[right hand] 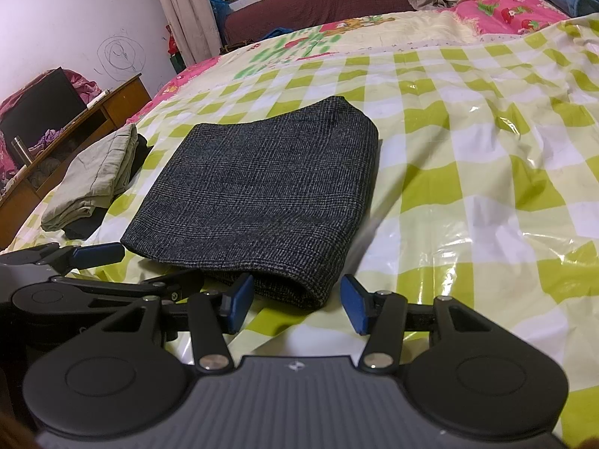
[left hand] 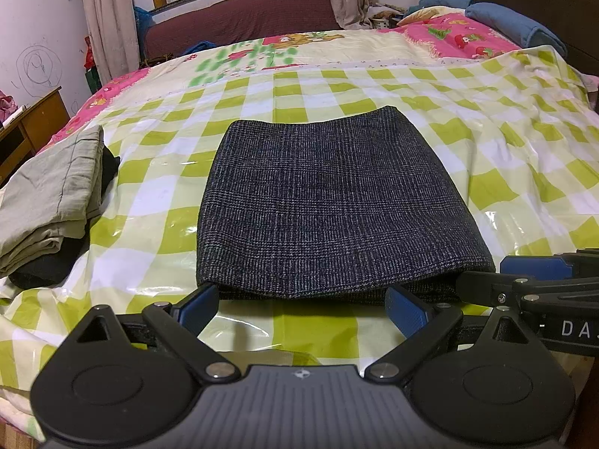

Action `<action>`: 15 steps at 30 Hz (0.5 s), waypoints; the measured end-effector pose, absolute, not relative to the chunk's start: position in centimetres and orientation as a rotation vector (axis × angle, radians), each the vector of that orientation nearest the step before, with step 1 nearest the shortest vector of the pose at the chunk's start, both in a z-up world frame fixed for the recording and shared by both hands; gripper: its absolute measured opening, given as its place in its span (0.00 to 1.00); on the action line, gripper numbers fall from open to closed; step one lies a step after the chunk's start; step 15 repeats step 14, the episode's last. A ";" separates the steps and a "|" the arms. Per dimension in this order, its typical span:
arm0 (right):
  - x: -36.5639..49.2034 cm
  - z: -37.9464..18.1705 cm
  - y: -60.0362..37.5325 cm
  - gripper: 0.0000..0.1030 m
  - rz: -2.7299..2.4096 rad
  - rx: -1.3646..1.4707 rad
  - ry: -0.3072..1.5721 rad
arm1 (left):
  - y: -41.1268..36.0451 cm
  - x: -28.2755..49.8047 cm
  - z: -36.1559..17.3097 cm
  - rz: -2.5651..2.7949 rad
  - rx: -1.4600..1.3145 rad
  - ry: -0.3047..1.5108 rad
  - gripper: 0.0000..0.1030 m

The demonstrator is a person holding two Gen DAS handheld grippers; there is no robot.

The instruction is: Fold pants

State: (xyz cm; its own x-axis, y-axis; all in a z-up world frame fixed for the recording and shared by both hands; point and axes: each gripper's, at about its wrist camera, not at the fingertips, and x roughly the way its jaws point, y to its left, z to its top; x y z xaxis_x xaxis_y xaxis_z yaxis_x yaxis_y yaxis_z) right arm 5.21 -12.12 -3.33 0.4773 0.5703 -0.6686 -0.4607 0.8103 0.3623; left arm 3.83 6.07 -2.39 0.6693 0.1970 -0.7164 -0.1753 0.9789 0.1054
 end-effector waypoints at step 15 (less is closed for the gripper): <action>5.2 -3.3 -12.1 0.51 0.632 0.139 0.870 | 6.2 3.6 -2.5 0.212 0.034 0.809 1.00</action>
